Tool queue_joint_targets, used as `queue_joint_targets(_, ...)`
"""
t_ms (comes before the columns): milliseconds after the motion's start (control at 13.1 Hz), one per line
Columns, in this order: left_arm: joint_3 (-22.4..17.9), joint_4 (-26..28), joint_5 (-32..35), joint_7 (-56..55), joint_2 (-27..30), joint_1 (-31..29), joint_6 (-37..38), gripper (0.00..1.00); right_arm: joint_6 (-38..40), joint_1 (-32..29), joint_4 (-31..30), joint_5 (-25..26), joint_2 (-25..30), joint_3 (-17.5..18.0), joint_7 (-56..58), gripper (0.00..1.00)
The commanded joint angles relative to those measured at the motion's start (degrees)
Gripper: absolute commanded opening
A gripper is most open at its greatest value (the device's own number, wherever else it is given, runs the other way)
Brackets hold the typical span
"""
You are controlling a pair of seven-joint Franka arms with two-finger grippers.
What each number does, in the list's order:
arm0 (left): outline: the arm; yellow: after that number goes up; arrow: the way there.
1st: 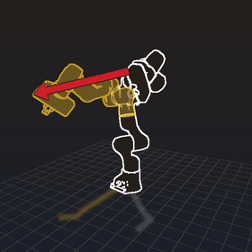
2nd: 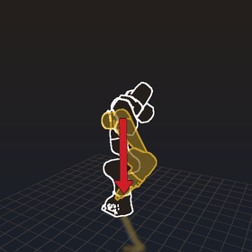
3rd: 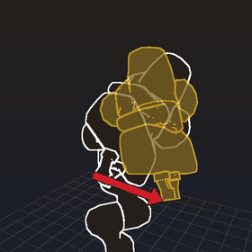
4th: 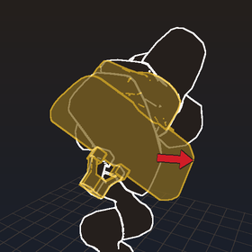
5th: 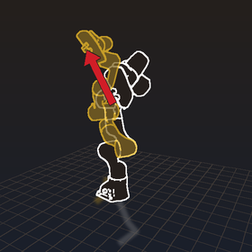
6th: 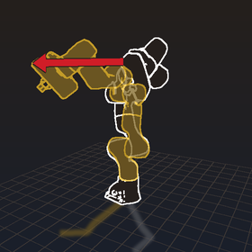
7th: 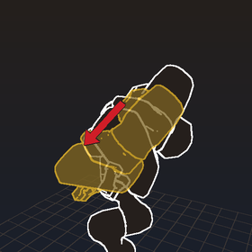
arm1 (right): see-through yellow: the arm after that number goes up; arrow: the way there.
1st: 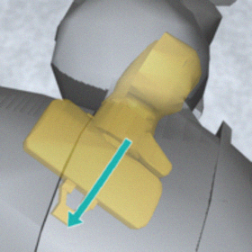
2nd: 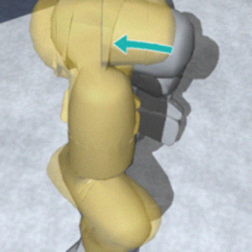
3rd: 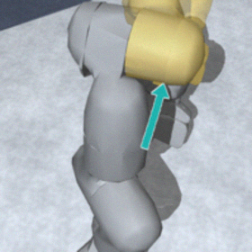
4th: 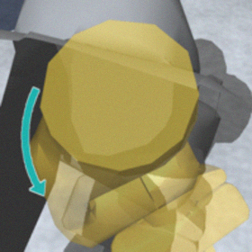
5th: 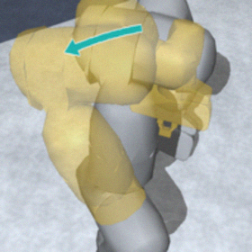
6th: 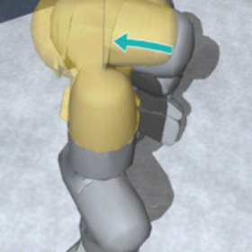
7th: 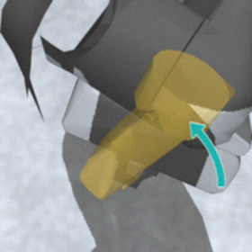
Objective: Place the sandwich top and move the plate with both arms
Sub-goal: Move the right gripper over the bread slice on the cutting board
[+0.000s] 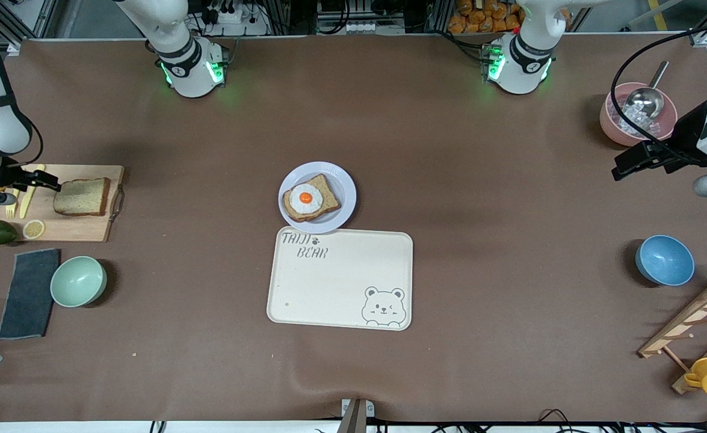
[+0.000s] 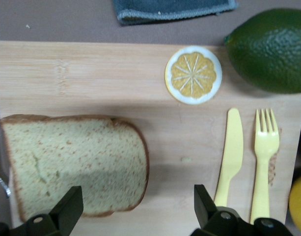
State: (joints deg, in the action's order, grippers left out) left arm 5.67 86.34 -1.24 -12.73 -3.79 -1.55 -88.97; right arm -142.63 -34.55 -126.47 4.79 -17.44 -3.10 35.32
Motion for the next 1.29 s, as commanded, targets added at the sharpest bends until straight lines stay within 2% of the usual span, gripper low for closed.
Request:
queue_joint_targets(0,0.31,-0.91,1.07,-0.1,-0.34,-0.12,0.91,1.0,-1.6,-1.75,0.34,0.75,-1.63,0.9,2.21,1.0)
queue_joint_targets(228,0.22,-1.0,1.16,0.07,-0.43,-0.38,0.91,1.0,-1.42,-2.1,1.83,0.14,-3.99,1.08,2.03,1.0)
queue_joint_targets(1218,0.22,-0.91,0.37,-0.1,-0.34,-0.65,0.91,1.0,-0.29,-2.36,3.77,-4.33,-6.37,1.08,1.94,1.0)
